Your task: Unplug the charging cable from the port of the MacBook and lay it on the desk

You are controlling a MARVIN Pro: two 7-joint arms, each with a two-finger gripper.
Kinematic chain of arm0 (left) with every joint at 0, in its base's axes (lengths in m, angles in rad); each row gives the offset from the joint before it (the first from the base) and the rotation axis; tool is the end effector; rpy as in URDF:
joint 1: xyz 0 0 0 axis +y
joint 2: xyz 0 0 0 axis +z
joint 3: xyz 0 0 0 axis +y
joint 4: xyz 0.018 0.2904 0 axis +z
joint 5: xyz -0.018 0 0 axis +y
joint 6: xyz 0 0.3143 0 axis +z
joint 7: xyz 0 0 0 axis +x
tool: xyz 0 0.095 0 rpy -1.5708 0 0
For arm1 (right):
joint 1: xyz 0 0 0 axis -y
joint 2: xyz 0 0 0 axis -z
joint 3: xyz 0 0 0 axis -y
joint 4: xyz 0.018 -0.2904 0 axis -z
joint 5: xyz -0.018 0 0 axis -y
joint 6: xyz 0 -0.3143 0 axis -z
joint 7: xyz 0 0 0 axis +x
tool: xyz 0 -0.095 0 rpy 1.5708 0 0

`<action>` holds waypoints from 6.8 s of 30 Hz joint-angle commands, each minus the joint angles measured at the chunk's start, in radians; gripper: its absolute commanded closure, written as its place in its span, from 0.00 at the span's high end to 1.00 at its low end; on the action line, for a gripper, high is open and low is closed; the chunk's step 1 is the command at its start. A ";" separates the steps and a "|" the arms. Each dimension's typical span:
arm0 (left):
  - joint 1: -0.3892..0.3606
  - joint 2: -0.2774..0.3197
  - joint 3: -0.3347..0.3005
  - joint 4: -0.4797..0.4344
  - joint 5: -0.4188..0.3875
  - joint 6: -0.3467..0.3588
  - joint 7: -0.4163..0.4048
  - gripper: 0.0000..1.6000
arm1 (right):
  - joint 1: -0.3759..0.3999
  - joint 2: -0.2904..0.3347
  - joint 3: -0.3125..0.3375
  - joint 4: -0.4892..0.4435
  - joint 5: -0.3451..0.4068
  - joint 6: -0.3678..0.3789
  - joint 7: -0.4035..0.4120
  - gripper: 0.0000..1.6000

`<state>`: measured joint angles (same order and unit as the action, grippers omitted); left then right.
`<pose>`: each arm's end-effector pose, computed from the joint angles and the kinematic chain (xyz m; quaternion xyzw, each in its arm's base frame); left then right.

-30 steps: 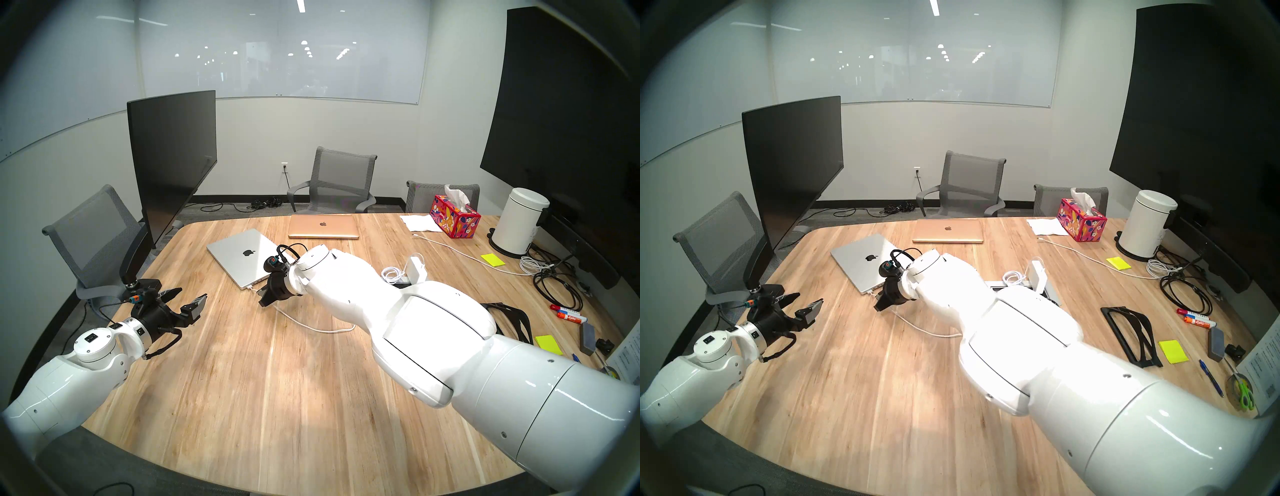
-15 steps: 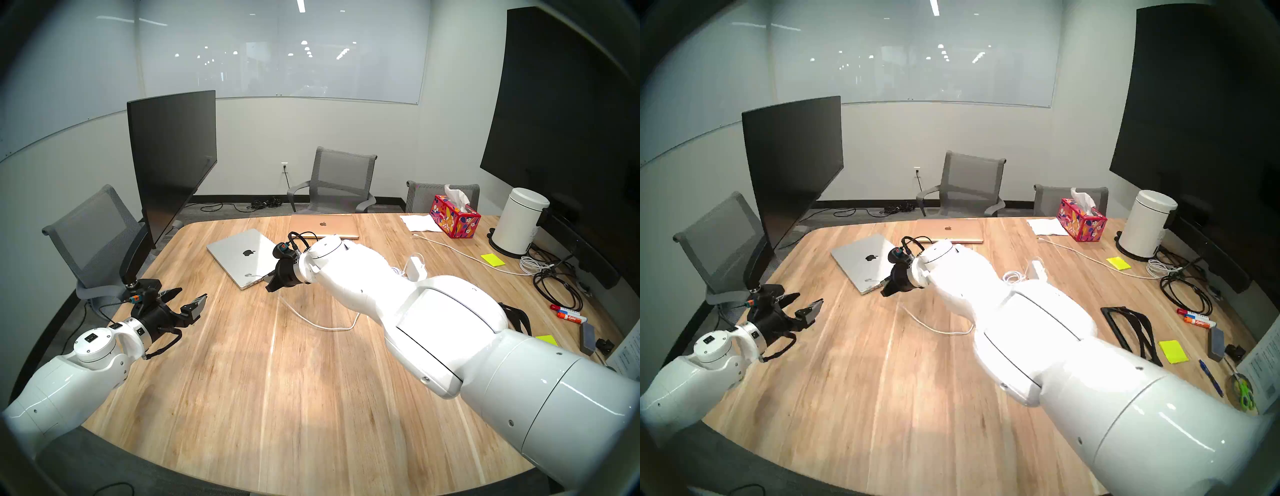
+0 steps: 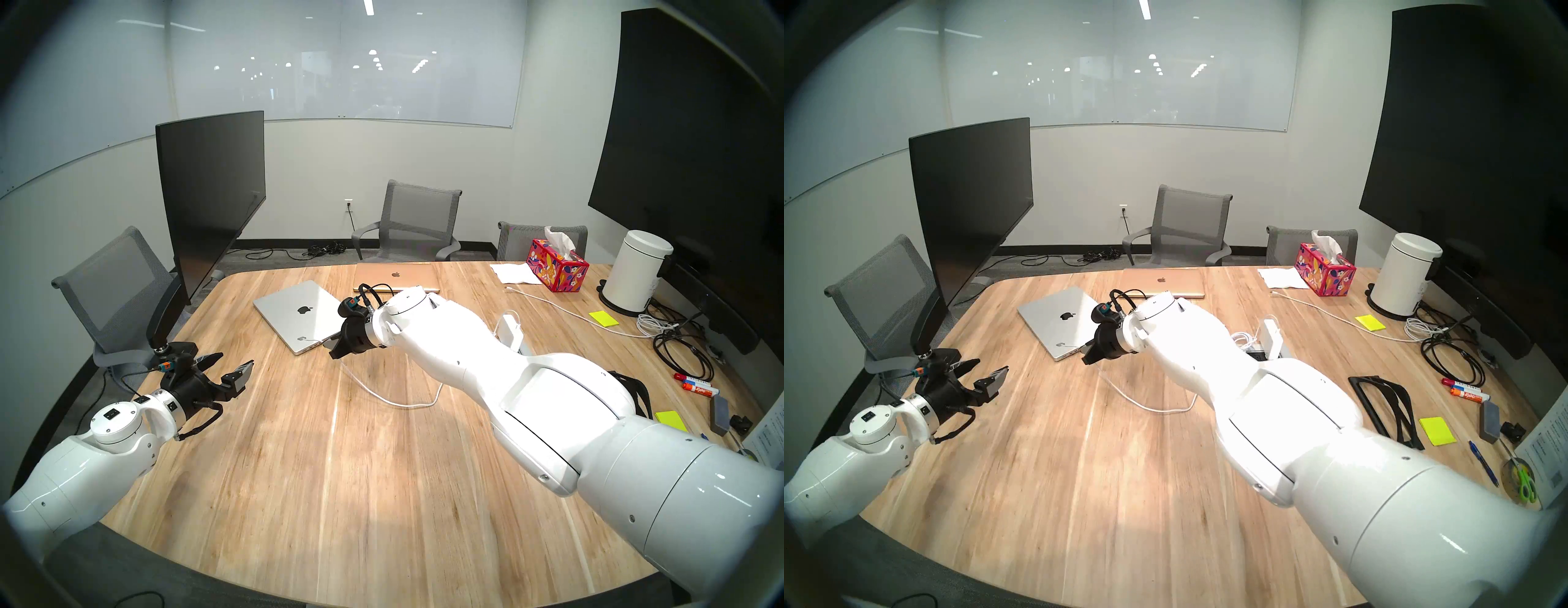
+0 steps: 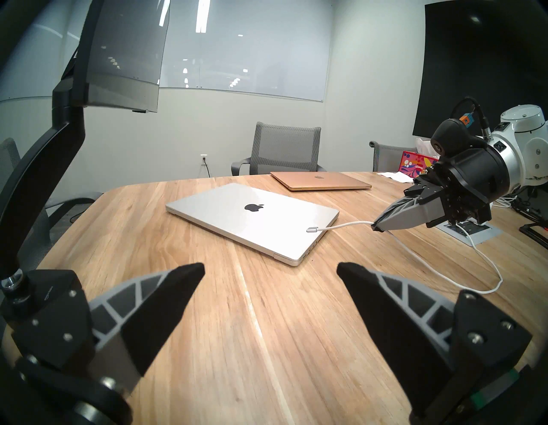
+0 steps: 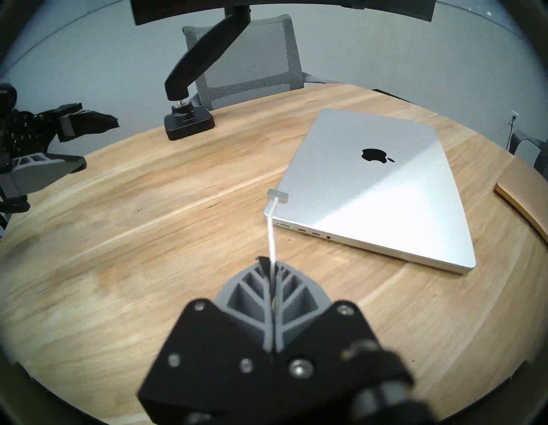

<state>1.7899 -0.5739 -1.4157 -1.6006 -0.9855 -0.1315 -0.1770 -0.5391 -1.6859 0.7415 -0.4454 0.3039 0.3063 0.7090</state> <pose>0.3654 0.1963 -0.2903 0.7666 -0.0908 0.6260 0.1106 0.5657 0.2387 -0.2650 -0.7569 -0.4586 -0.3834 0.2643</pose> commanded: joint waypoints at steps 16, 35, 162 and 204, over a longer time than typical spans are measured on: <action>-0.008 0.004 -0.008 -0.010 0.000 -0.008 -0.001 1.00 | -0.135 0.266 0.078 -0.342 0.014 0.142 -0.026 0.00; -0.009 0.004 -0.007 -0.010 0.000 -0.007 -0.001 1.00 | -0.274 0.441 0.168 -0.593 0.041 0.242 -0.070 0.00; -0.006 0.006 -0.008 -0.012 0.000 -0.012 0.001 1.00 | -0.994 0.723 0.707 -1.235 0.288 0.035 -0.146 1.00; -0.004 0.007 -0.009 -0.014 -0.001 -0.014 0.003 1.00 | -0.993 0.676 0.760 -1.155 0.235 -0.141 -0.079 1.00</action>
<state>1.7877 -0.5709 -1.4135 -1.6013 -0.9859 -0.1347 -0.1764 -1.5458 -1.0109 1.4915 -1.5865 0.5373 0.1733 0.6320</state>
